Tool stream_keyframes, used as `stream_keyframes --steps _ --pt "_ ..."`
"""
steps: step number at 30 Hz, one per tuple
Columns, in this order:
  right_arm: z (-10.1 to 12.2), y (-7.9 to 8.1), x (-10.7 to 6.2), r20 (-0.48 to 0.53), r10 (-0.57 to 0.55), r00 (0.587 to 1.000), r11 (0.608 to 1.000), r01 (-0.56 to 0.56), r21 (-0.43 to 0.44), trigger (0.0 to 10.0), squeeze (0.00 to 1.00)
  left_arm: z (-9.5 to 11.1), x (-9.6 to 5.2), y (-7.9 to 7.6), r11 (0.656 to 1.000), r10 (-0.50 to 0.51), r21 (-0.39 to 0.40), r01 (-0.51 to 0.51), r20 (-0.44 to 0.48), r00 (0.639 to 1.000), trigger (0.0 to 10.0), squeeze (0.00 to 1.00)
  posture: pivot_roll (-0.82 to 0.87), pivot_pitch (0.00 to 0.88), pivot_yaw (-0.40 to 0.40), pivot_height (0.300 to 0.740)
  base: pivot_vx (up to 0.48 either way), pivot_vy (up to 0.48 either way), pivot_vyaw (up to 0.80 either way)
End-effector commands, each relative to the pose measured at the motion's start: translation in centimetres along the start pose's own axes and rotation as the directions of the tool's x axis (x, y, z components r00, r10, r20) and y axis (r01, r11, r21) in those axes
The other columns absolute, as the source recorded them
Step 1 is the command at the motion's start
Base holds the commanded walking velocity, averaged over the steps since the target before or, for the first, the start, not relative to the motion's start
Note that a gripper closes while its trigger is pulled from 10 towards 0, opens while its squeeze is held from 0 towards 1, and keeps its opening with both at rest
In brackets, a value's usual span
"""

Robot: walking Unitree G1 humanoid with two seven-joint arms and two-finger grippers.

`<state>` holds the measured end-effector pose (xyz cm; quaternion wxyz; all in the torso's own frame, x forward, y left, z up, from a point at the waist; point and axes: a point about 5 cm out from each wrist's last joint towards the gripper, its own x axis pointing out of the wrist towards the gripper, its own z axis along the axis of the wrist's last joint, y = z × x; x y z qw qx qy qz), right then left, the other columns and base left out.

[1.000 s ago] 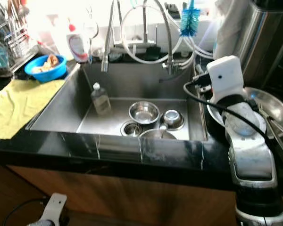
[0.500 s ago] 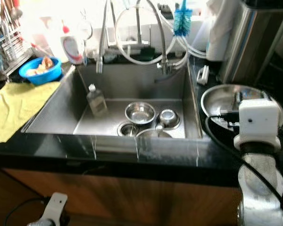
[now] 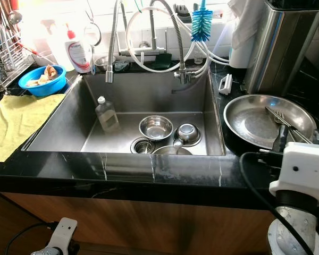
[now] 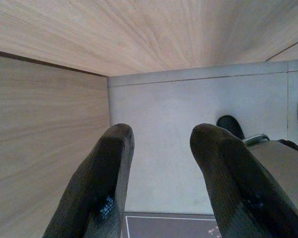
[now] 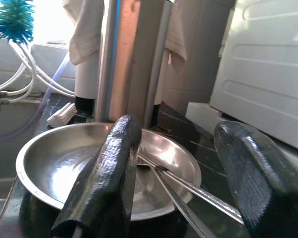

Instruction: Kitchen organization

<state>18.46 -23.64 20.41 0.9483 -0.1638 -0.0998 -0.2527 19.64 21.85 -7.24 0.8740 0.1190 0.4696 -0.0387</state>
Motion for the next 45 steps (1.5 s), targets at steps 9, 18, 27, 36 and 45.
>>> stream_keyframes --steps 9,18,27,36,45 --pt "-2.2 -0.2 0.5 -0.151 -0.093 0.984 0.982 0.115 0.147 10.0 0.00 -0.2 0.0 0.3 1.000 0.010 0.015 -0.010 -0.011 1.000 10.0 0.00 -0.23 0.000 0.106 0.740 0.000 0.000 0.00" --pt "-2.8 0.7 0.7 -0.190 -0.045 0.981 0.968 0.089 0.233 10.0 0.00 -0.3 -0.1 0.5 1.000 0.017 0.010 -0.017 -0.014 1.000 10.0 0.00 -0.23 0.000 0.104 0.740 0.000 0.000 0.00" --pt "-3.0 0.9 0.7 -0.205 -0.034 0.978 0.966 0.084 0.243 10.0 0.00 -0.2 -0.1 0.5 1.000 0.017 0.009 -0.017 -0.011 1.000 10.0 0.00 -0.23 0.000 0.104 0.740 0.000 0.000 0.00" --pt "-3.4 1.3 0.7 -0.235 -0.036 0.971 0.966 0.095 0.242 10.0 0.00 -0.2 -0.1 0.5 1.000 0.018 0.009 -0.017 -0.012 1.000 10.0 0.00 -0.22 0.000 0.102 0.740 0.000 0.000 0.00" --pt "-3.6 1.0 0.9 -0.246 -0.066 0.967 0.964 0.125 0.236 0.6 0.00 -0.2 -0.1 0.5 1.000 0.017 0.008 -0.017 -0.011 1.000 10.0 0.00 -0.22 0.000 0.101 0.740 0.000 0.000 0.00"
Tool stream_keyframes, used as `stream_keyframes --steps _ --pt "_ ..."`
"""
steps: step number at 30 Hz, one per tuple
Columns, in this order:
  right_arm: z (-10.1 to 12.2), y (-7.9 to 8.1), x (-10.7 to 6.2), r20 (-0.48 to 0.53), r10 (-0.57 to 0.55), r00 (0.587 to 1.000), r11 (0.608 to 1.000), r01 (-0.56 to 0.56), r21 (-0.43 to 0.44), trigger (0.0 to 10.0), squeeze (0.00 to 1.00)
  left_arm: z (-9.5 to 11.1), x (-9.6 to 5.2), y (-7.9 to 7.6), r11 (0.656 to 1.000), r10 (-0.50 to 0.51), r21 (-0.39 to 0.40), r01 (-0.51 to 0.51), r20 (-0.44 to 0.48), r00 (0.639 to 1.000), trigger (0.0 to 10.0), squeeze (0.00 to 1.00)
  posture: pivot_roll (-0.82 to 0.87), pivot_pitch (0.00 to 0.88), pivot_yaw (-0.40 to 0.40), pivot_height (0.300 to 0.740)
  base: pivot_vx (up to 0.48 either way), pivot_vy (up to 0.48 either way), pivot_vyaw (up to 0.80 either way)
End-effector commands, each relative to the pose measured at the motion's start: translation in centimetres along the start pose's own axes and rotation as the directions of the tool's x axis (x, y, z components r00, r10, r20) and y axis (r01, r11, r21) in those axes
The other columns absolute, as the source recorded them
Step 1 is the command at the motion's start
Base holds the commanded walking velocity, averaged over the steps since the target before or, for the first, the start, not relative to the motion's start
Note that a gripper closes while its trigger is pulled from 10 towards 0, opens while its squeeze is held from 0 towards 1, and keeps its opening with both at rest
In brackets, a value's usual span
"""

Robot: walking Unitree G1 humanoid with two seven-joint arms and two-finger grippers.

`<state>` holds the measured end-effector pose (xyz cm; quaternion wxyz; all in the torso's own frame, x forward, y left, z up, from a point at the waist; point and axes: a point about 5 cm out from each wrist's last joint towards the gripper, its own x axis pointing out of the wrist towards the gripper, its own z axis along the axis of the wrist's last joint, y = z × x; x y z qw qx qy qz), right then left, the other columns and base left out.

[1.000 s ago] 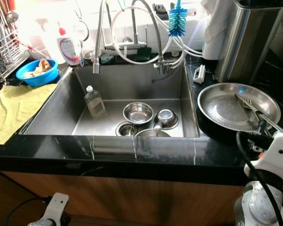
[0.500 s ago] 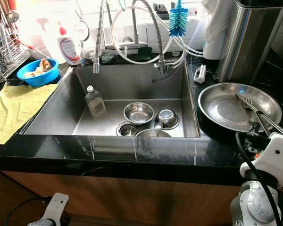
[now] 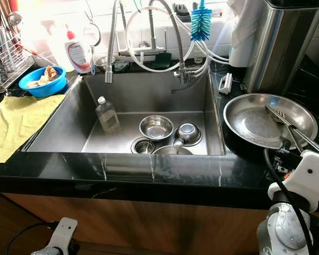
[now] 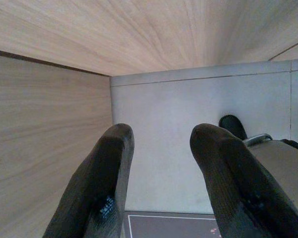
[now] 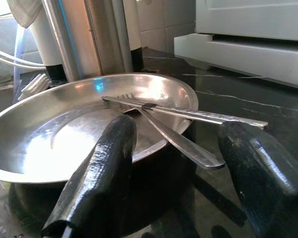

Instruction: Kitchen organization

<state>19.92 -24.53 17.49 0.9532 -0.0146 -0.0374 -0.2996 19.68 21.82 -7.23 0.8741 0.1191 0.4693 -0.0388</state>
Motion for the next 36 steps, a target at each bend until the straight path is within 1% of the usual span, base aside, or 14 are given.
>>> stream_keyframes --steps 1,2,13,19,26,28,29,34,35,36 --pt "-0.4 0.1 0.1 -0.028 -0.005 1.000 1.000 0.005 0.006 0.6 0.00 -0.2 -0.1 0.5 1.000 0.016 0.007 -0.016 -0.011 1.000 10.0 0.00 -0.22 0.000 0.101 0.740 0.000 0.000 0.00" --pt "-0.4 0.1 0.1 -0.029 -0.004 1.000 1.000 0.005 0.005 0.0 0.00 -0.2 -0.1 0.5 1.000 0.016 0.008 -0.016 -0.011 1.000 10.0 0.00 -0.22 0.000 0.101 0.740 0.000 0.000 0.00" --pt "-0.4 0.2 0.2 -0.029 -0.004 1.000 1.000 0.005 0.010 0.0 0.00 -0.1 -0.1 0.5 1.000 0.017 0.009 -0.017 -0.009 1.000 10.0 0.00 -0.22 0.000 0.102 0.740 0.000 0.000 0.00" --pt "-0.1 0.6 0.3 -0.014 0.026 1.000 0.999 -0.026 0.023 0.0 0.00 0.0 0.0 0.5 1.000 0.016 0.010 -0.016 -0.007 1.000 10.0 0.00 -0.22 0.000 0.102 0.740 0.000 0.000 0.00" --pt "1.4 2.3 0.4 0.049 0.124 0.991 0.982 -0.130 0.140 0.0 0.00 0.0 0.0 0.4 1.000 0.016 0.010 -0.016 -0.007 1.000 10.0 0.00 -0.22 0.000 0.102 0.740 0.000 0.000 0.00" --pt "1.6 2.4 0.4 0.055 0.136 0.989 0.979 -0.143 0.146 0.0 0.00 0.0 0.0 0.4 1.000 0.016 0.010 -0.016 -0.007 1.000 10.0 0.00 -0.22 0.000 0.101 0.740 0.000 0.000 0.00" --pt "1.7 2.5 0.4 0.056 0.143 0.988 0.978 -0.150 0.147 0.6 0.00 0.0 0.0 0.4 1.000 0.016 0.009 -0.016 -0.007 1.000 10.0 0.00 -0.22 0.000 0.101 0.740 0.000 0.000 0.00" --pt "1.7 2.6 0.5 0.056 0.152 0.987 0.976 -0.159 0.151 0.6 0.00 0.0 0.0 0.4 1.000 0.016 0.009 -0.015 -0.007 1.000 10.0 0.00 -0.22 0.000 0.100 0.740 0.000 0.000 0.00" --pt "1.6 2.7 0.4 0.050 0.162 0.986 0.974 -0.168 0.154 10.0 0.00 0.0 0.0 0.4 1.000 0.015 0.009 -0.015 -0.007 1.000 10.0 0.00 -0.22 0.000 0.098 0.740 0.000 0.000 0.00" --pt "1.6 2.8 0.4 0.044 0.172 0.984 0.971 -0.177 0.160 10.0 0.00 0.0 0.0 0.4 1.000 0.015 0.008 -0.015 -0.007 1.000 10.0 0.00 -0.22 0.000 0.098 0.740 0.000 0.000 0.00"
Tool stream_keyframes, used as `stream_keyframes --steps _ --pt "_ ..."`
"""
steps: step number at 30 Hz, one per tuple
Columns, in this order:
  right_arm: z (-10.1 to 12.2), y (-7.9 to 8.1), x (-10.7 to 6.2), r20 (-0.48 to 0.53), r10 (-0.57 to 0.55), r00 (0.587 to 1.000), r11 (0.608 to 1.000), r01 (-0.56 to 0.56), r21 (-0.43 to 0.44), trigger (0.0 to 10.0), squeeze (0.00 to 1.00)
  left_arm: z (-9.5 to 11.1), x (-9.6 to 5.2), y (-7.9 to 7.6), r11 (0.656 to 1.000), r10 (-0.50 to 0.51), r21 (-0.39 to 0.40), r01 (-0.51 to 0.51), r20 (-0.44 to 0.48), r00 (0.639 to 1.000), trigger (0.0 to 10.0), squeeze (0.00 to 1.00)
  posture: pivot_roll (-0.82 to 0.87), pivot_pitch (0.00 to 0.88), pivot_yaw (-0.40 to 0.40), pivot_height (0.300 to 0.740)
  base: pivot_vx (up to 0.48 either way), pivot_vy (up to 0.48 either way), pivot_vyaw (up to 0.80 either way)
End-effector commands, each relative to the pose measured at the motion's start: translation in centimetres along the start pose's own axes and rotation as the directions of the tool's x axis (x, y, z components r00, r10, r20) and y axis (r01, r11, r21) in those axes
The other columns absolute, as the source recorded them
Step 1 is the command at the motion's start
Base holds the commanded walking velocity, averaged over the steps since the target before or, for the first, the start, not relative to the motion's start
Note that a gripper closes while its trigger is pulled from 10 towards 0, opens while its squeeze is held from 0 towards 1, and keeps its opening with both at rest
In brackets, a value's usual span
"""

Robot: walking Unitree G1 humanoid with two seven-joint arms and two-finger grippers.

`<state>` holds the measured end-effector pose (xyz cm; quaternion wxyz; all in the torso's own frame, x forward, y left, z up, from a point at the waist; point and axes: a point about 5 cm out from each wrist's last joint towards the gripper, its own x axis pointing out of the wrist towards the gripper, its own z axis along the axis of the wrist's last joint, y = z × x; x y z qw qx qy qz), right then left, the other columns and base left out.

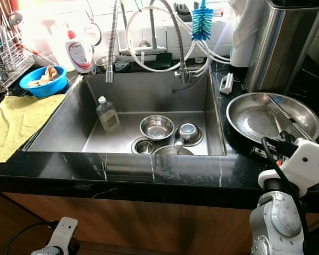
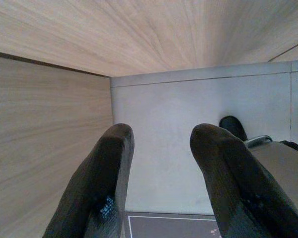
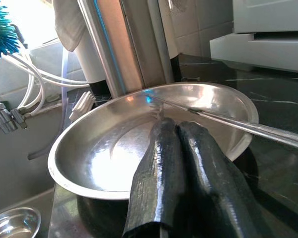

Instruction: Kitchen organization

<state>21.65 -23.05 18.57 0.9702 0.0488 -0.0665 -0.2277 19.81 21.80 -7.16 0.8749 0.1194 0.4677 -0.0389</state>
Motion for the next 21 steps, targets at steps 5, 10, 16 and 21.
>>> stream_keyframes --steps 5,10,16,21 --pt "0.4 1.0 -0.1 0.005 0.054 0.999 0.998 -0.055 0.035 10.0 0.00 -0.2 0.0 0.4 1.000 0.016 0.008 -0.016 -0.010 1.000 10.0 0.00 -0.22 0.000 0.098 0.740 0.000 0.000 0.00" --pt "0.7 1.6 -0.1 0.019 0.097 0.995 0.995 -0.097 0.037 10.0 0.00 -0.1 0.0 0.4 1.000 0.017 0.006 -0.017 -0.009 1.000 10.0 0.00 -0.22 0.000 0.097 0.740 0.000 0.000 0.00" --pt "2.1 2.5 0.2 0.095 0.174 0.980 0.985 -0.173 -0.019 10.0 0.00 -0.1 0.0 0.4 1.000 0.018 0.005 -0.018 -0.007 1.000 10.0 0.00 -0.22 0.000 0.100 0.740 0.000 0.000 0.00" --pt "4.5 3.6 1.4 0.171 0.285 0.943 0.953 -0.259 -0.156 10.0 0.00 0.0 0.0 0.3 1.000 0.019 0.002 -0.019 -0.004 1.000 10.0 0.00 -0.23 0.000 0.100 0.740 0.000 0.000 0.00"
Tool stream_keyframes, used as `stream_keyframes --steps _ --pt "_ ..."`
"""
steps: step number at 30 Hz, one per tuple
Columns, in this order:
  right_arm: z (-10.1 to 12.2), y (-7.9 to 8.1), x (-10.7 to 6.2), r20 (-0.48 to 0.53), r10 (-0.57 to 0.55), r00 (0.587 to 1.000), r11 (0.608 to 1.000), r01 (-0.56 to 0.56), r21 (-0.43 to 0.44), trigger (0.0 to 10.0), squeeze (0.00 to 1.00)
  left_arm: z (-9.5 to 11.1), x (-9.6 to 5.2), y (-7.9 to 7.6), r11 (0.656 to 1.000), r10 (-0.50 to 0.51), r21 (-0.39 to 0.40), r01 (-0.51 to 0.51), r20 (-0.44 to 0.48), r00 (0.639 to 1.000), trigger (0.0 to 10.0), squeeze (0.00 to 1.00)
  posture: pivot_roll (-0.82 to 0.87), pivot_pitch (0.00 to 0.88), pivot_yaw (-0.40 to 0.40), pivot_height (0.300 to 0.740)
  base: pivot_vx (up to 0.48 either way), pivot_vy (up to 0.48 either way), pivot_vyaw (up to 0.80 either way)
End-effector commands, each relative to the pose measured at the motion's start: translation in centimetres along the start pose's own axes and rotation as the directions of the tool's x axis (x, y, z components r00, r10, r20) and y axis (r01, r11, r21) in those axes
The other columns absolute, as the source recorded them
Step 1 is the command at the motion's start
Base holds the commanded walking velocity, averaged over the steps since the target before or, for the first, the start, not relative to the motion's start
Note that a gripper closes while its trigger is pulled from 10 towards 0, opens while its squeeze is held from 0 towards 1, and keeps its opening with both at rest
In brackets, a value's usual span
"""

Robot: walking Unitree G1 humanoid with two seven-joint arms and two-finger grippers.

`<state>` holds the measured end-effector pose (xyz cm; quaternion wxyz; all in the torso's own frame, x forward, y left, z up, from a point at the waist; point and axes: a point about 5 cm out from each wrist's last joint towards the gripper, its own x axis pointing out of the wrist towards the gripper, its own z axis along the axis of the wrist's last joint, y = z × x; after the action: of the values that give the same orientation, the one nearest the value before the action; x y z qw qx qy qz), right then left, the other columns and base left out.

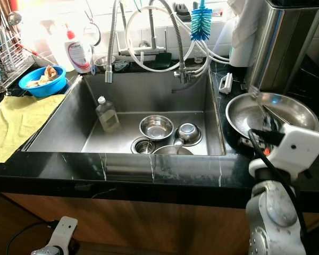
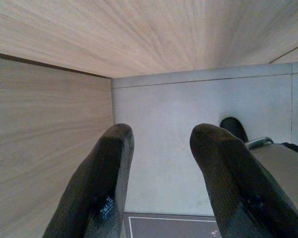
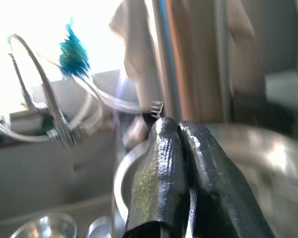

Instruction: Kitchen organization

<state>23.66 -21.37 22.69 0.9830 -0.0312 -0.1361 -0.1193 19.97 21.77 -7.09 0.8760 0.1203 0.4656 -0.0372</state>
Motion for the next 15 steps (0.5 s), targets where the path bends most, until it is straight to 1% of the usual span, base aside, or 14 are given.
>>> stream_keyframes --steps 1,2,4,5,7,8,10,12,13,14,15 --pt "1.1 0.7 0.4 0.041 0.062 0.997 0.998 -0.060 -0.036 10.0 0.00 -0.1 0.0 0.3 1.000 0.014 0.002 -0.014 -0.008 1.000 10.0 0.00 -0.23 0.000 0.100 0.740 0.000 0.000 0.00" --pt "1.2 0.8 0.6 0.044 0.071 0.997 0.997 -0.069 -0.036 10.0 0.00 -0.1 0.0 0.3 1.000 0.014 0.002 -0.014 -0.008 1.000 10.0 0.00 -0.23 0.000 0.100 0.740 0.000 0.000 0.00" --pt "1.4 1.1 1.2 0.047 0.115 0.992 0.992 -0.112 -0.061 10.0 0.00 -0.1 0.0 0.3 1.000 0.015 0.000 -0.015 -0.008 1.000 10.0 0.00 -0.23 0.000 0.101 0.740 0.000 0.000 0.00" --pt "1.4 1.5 1.7 0.037 0.177 0.983 0.982 -0.174 -0.068 10.0 0.00 -0.1 0.0 0.2 1.000 0.015 0.000 -0.015 -0.007 1.000 10.0 0.00 -0.23 0.000 0.100 0.740 0.000 0.000 0.00" --pt "0.3 2.2 2.1 -0.034 0.266 0.964 0.955 -0.268 -0.125 10.0 0.00 -0.1 0.0 0.2 1.000 0.015 -0.002 -0.015 -0.007 1.000 10.0 0.00 -0.23 0.000 0.099 0.740 0.000 0.000 0.00" --pt "-0.6 2.7 2.2 -0.090 0.333 0.939 0.929 -0.343 -0.139 10.0 0.00 0.0 0.0 0.1 1.000 0.015 -0.004 -0.015 -0.007 1.000 10.0 0.00 -0.22 0.000 0.094 0.740 0.000 0.000 0.00" --pt "-1.3 3.1 2.1 -0.131 0.389 0.912 0.906 -0.405 -0.127 10.0 0.00 0.0 0.0 0.1 1.000 0.015 -0.006 -0.015 -0.006 1.000 10.0 0.00 -0.22 0.000 0.093 0.740 0.000 0.000 0.00" --pt "-2.2 3.6 2.1 -0.191 0.465 0.864 0.857 -0.494 -0.147 10.0 0.00 0.0 0.0 0.1 1.000 0.016 -0.012 -0.016 -0.003 1.000 10.0 0.00 -0.21 0.000 0.089 0.740 0.000 0.000 0.00" --pt "-2.8 3.7 2.2 -0.227 0.497 0.838 0.826 -0.536 -0.171 10.0 0.00 0.0 0.0 0.1 1.000 0.017 -0.015 -0.017 -0.003 1.000 10.0 0.00 -0.21 0.000 0.089 0.740 0.000 0.000 0.00" --pt "-2.9 3.7 2.4 -0.234 0.498 0.835 0.821 -0.541 -0.184 10.0 0.00 0.0 0.0 0.1 1.000 0.018 -0.016 -0.018 -0.003 1.000 10.0 0.00 -0.21 0.000 0.089 0.740 0.000 0.000 0.00" --pt "-3.1 3.6 2.7 -0.235 0.492 0.838 0.824 -0.536 -0.187 10.0 0.00 0.0 0.0 0.1 1.000 0.018 -0.016 -0.018 -0.003 1.000 10.0 0.00 -0.21 0.000 0.088 0.740 0.000 0.000 0.00"
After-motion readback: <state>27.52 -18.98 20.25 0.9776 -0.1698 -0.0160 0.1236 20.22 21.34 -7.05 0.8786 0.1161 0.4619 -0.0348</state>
